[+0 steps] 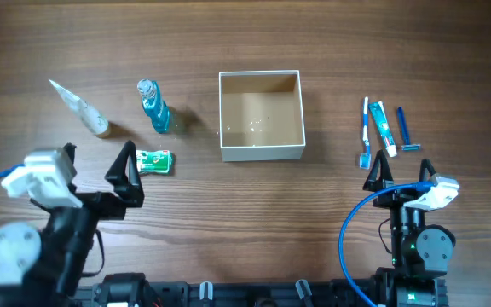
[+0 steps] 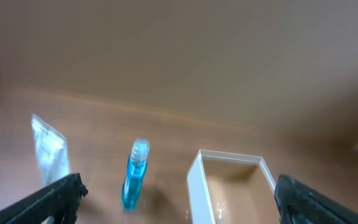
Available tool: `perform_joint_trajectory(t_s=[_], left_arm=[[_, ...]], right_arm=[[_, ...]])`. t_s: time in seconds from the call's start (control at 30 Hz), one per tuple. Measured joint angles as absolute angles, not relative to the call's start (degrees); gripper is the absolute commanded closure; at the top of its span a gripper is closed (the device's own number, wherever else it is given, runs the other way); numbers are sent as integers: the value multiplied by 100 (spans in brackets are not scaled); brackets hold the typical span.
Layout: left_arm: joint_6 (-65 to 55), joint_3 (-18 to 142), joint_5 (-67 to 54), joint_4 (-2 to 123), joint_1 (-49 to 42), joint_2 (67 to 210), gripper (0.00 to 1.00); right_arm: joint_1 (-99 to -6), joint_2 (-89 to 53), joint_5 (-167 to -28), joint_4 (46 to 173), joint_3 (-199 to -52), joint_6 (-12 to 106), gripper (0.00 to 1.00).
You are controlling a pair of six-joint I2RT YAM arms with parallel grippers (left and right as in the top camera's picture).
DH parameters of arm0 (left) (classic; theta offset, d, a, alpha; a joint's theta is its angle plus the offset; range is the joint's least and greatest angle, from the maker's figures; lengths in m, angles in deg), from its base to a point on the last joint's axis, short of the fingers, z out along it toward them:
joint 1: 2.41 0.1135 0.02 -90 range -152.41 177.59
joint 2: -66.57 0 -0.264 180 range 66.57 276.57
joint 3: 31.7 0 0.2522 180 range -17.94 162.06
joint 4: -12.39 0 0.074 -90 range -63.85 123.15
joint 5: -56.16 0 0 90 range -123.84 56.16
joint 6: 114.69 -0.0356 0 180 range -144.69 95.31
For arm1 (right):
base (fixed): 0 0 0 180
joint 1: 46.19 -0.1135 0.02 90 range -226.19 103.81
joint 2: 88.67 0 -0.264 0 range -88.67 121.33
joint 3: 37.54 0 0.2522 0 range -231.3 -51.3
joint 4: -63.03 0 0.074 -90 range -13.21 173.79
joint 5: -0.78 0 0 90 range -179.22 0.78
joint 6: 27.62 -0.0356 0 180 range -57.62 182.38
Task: Pack container
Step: 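Move the left gripper over the white Pantene tube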
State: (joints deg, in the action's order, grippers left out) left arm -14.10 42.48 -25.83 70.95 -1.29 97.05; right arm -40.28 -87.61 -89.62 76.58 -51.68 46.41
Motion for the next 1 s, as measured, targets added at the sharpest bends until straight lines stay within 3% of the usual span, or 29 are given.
perform_joint_trajectory(t_s=[0.27, 0.37, 0.6, 1.0], left_arm=[[-898, 7099, -3097, 10078, -129, 12426, 0], [-774, 7973, -2782, 10054, -129, 13298, 0], [4, 8135, -2371, 9541, -33, 13849, 1], [2673, 8176, -3400, 11195, 1137, 14382, 1]], right_arm=[[-4026, -8752, -8962, 7660, -5168, 4641, 0], [-4028, -8750, -8962, 7658, -5168, 4641, 0], [-4028, -8750, -8962, 7658, -5168, 4641, 0], [-4026, -8750, -8962, 7660, -5168, 4641, 0]])
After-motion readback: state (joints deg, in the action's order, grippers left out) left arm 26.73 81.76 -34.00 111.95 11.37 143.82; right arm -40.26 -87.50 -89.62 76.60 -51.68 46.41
